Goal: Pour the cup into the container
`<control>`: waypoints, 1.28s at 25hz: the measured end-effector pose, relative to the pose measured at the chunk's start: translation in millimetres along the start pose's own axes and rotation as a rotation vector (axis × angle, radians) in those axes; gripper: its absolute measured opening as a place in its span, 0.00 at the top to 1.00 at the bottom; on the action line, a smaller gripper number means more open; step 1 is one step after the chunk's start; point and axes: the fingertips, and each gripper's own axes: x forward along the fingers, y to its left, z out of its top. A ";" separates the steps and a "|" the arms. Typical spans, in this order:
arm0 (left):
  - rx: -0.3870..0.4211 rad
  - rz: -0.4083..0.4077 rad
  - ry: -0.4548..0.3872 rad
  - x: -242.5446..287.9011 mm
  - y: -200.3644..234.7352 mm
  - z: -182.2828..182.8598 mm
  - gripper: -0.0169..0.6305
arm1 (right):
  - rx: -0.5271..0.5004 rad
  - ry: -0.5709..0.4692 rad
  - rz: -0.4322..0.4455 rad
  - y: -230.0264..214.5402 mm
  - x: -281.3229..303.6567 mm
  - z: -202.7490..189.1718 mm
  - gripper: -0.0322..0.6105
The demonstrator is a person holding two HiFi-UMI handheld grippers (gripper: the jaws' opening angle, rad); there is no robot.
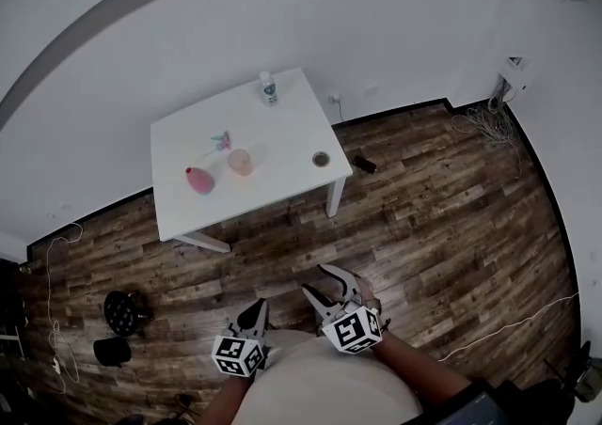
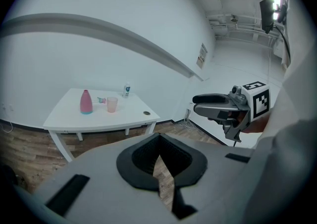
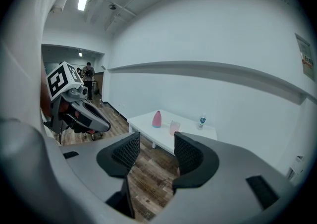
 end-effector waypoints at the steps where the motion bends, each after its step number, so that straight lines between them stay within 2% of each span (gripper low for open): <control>1: 0.003 -0.003 0.002 0.7 -1.4 0.1 0.96 | 0.000 0.000 -0.002 -0.5 -0.7 0.1 0.60; 23: 0.042 -0.026 0.003 21.4 -1.6 21.1 0.96 | 0.003 0.003 -0.047 -27.8 2.8 -0.1 0.60; 24: 0.044 -0.026 0.002 23.2 -1.2 22.3 0.96 | -0.005 0.008 -0.051 -29.8 3.4 -1.2 0.62; 26: 0.047 -0.027 0.001 26.0 -1.3 24.0 0.96 | -0.023 0.019 -0.058 -32.4 3.6 -3.5 0.72; 32: 0.049 -0.028 0.001 29.8 -1.4 28.2 0.96 | -0.026 0.025 -0.054 -35.2 3.8 -5.0 0.73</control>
